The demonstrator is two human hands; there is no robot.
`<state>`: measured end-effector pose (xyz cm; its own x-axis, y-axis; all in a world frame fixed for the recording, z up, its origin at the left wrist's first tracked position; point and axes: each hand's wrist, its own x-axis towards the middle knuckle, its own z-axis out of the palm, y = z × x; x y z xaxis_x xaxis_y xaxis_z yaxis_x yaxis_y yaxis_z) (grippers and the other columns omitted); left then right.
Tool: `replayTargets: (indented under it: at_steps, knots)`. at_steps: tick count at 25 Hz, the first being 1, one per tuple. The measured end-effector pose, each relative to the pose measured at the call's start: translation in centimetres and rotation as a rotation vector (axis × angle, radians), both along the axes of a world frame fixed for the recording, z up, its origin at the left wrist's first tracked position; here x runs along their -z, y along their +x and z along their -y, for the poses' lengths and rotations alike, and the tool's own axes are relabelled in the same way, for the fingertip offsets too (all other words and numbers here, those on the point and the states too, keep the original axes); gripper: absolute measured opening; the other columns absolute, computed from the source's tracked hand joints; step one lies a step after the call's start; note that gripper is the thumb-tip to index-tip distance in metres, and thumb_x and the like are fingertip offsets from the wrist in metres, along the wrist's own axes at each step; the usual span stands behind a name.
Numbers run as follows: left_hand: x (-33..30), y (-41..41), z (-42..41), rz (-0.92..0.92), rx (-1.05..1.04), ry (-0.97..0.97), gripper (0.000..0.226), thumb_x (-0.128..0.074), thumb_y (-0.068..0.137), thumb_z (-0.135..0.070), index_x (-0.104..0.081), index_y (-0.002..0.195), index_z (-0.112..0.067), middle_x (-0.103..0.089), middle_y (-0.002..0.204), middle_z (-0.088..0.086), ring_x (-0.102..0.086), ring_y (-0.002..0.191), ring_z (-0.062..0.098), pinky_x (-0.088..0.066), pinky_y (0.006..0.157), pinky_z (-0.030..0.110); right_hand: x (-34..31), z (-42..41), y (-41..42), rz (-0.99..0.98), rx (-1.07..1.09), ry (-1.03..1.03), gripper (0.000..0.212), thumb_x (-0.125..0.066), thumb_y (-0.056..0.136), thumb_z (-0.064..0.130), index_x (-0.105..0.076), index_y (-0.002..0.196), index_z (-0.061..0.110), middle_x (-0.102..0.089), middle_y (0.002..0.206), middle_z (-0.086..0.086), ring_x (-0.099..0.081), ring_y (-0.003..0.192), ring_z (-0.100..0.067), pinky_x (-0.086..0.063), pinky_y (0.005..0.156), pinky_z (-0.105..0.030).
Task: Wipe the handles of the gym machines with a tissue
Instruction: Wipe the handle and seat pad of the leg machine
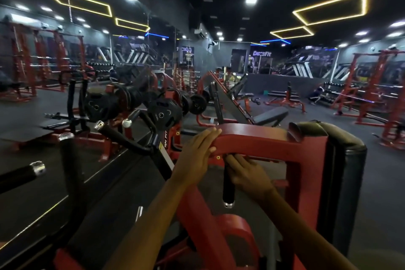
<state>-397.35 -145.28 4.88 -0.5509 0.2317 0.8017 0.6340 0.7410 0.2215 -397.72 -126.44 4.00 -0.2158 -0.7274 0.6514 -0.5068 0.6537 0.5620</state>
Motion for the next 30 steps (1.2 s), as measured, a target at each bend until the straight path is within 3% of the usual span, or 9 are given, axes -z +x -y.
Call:
replayTargets:
  at_steps: [6,8,10,15,20,22,24,27,30]
  knots:
    - [0.7,-1.1,0.1,-0.115,-0.047,0.005,0.044,-0.034,0.098,-0.029,-0.035,0.141,-0.02,-0.045,0.143,0.002,-0.04,0.131,0.018,-0.037,0.105,0.035,4.9,0.2,1.3,0.294,0.137,-0.35,0.027,-0.045,0.091,0.038,-0.061,0.108,0.024,-0.042,0.108,0.013,-0.046,0.098,-0.007,-0.047,0.075,-0.014]
    - [1.1,-1.3,0.0,-0.132,-0.06,-0.005,0.044,-0.033,0.099,-0.03,-0.035,0.141,-0.019,-0.045,0.143,0.001,-0.042,0.131,0.018,-0.039,0.104,0.035,6.4,0.2,1.4,0.411,0.144,-0.295,0.052,-0.034,0.09,0.059,-0.058,0.116,0.022,-0.048,0.112,0.017,-0.045,0.105,-0.006,-0.039,0.088,-0.017]
    - [1.0,-1.5,0.0,-0.146,-0.068,-0.003,0.043,-0.031,0.1,-0.032,-0.036,0.14,-0.018,-0.045,0.143,0.001,-0.042,0.131,0.019,-0.04,0.103,0.035,7.8,0.1,1.1,0.398,0.121,-0.219,0.065,-0.024,0.088,0.068,-0.057,0.117,0.019,-0.056,0.111,0.01,-0.056,0.098,-0.014,-0.043,0.081,-0.028]
    - [1.6,-1.5,-0.2,-0.123,-0.068,0.036,0.044,-0.029,0.1,-0.032,-0.037,0.14,-0.017,-0.045,0.143,0.002,-0.042,0.132,0.021,-0.043,0.102,0.044,9.2,0.9,1.9,0.575,0.151,-0.32,0.024,-0.04,0.098,0.037,-0.055,0.109,0.021,-0.05,0.097,0.012,-0.056,0.082,-0.012,-0.039,0.067,-0.031]
    - [1.2,-1.2,-0.1,-0.084,-0.067,0.041,0.043,-0.032,0.1,-0.031,-0.034,0.141,-0.019,-0.043,0.144,0.002,-0.039,0.134,0.02,-0.041,0.104,0.045,11.7,0.9,2.9,0.827,0.327,-0.206,0.025,-0.039,0.099,0.025,-0.051,0.119,0.017,-0.052,0.119,0.008,-0.058,0.093,-0.02,-0.033,0.062,-0.024]
    - [1.4,-1.1,0.0,-0.089,-0.046,0.034,0.043,-0.033,0.1,-0.031,-0.032,0.142,-0.02,-0.043,0.144,0.002,-0.038,0.134,0.02,-0.041,0.104,0.045,12.7,0.4,3.7,0.908,0.405,-0.3,0.021,-0.042,0.097,0.027,-0.056,0.113,0.024,-0.058,0.115,0.001,-0.059,0.097,-0.02,-0.046,0.076,-0.027]
    - [1.4,-1.0,-0.1,-0.125,-0.045,0.026,0.043,-0.035,0.099,-0.029,-0.033,0.141,-0.019,-0.044,0.143,0.002,-0.039,0.133,0.019,-0.042,0.104,0.043,11.0,0.4,4.2,0.833,0.325,-0.591,0.013,-0.05,0.092,0.03,-0.062,0.095,0.027,-0.063,0.093,0.002,-0.063,0.086,-0.015,-0.052,0.085,-0.041]
    - [1.1,-1.4,0.0,-0.14,-0.05,0.029,0.043,-0.034,0.099,-0.029,-0.035,0.141,-0.018,-0.044,0.143,0.002,-0.04,0.132,0.018,-0.041,0.104,0.041,5.3,1.4,4.1,0.449,0.173,-0.93,0.022,-0.057,0.089,0.009,-0.067,0.108,0.006,-0.062,0.102,0.001,-0.055,0.097,0.005,-0.041,0.088,-0.005]
    - [1.5,-1.3,0.1,-0.135,-0.049,0.033,0.043,-0.033,0.1,-0.029,-0.037,0.141,-0.017,-0.044,0.143,0.002,-0.04,0.133,0.019,-0.041,0.103,0.043,2.4,2.4,2.5,0.281,0.055,-0.959,0.026,-0.062,0.081,-0.005,-0.068,0.106,-0.003,-0.065,0.106,-0.014,-0.058,0.097,-0.012,-0.033,0.088,0.001]
